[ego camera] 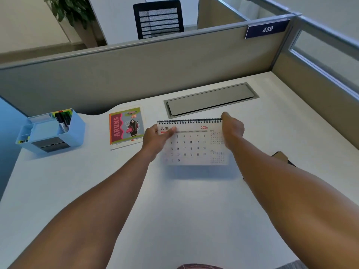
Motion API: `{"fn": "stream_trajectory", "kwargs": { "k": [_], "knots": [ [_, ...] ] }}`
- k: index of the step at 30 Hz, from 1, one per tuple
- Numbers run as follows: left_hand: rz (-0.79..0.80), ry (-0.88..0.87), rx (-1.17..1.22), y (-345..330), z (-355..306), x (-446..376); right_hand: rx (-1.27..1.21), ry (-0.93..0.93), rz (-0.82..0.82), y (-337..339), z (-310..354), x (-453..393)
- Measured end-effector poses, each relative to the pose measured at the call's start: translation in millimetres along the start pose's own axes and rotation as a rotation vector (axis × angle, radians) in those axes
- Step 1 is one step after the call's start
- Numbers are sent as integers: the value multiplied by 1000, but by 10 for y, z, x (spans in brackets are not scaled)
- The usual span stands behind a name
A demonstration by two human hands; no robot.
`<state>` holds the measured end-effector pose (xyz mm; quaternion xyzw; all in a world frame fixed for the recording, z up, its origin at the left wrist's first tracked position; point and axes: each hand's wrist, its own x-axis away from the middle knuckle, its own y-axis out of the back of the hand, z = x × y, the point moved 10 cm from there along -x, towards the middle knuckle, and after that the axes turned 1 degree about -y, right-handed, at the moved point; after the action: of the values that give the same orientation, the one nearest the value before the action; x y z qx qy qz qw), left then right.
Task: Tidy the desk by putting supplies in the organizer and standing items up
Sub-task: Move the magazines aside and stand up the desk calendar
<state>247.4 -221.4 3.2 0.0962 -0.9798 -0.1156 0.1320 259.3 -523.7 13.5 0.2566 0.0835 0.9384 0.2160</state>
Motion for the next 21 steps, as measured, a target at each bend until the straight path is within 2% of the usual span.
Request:
{"fn": "stream_trajectory", "kwargs": {
  "k": [4,6,9,21],
  "knots": [
    [-148,-152,-195,234,-168,65,-108,-83,10,22,24,155],
    [-114,-178,-145,267,-198,115,-115,-105,22,16,28,230],
    [-1,-150,-23,252,-188,247,-76,-105,55,9,11,297],
    [26,6,5,454,67,411,7,1,230,-113,-36,544]
  ]
}}
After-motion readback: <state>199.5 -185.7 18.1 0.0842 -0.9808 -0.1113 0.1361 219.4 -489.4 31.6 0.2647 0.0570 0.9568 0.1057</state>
